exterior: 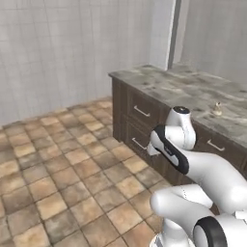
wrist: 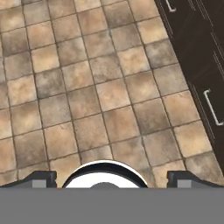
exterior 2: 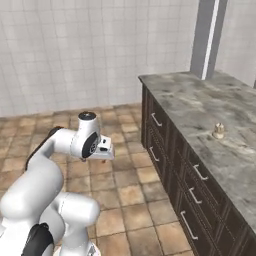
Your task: Pick the candle and candle from the dining table and place them in the open cabinet. Close the cabinet after placing the objects.
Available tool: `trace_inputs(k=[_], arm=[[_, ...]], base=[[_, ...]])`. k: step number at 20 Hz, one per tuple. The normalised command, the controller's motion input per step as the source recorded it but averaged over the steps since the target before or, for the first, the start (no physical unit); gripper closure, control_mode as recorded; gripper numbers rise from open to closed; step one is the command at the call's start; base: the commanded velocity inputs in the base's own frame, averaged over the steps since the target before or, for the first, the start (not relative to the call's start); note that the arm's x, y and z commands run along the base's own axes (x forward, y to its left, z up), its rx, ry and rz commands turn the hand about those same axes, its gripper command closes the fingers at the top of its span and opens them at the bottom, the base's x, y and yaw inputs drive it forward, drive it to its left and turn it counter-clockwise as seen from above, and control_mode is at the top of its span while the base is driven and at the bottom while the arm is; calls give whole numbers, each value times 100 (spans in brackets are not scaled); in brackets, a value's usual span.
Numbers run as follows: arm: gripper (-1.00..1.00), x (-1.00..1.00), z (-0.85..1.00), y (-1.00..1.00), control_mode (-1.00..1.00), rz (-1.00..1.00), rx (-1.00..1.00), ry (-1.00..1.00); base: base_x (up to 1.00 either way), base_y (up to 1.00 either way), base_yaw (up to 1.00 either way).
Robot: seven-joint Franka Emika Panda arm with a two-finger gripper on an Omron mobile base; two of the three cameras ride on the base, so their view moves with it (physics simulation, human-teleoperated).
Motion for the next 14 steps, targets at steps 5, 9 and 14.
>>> trace_inputs(k=[5,9,14], arm=[[-100,0,0,0,100,0,0,0],[-100,0,0,0,100,0,0,0],[-100,0,0,0,100,0,0,0]], base=[[92,38,-69],[72,56,-67],[31,66,-63]])
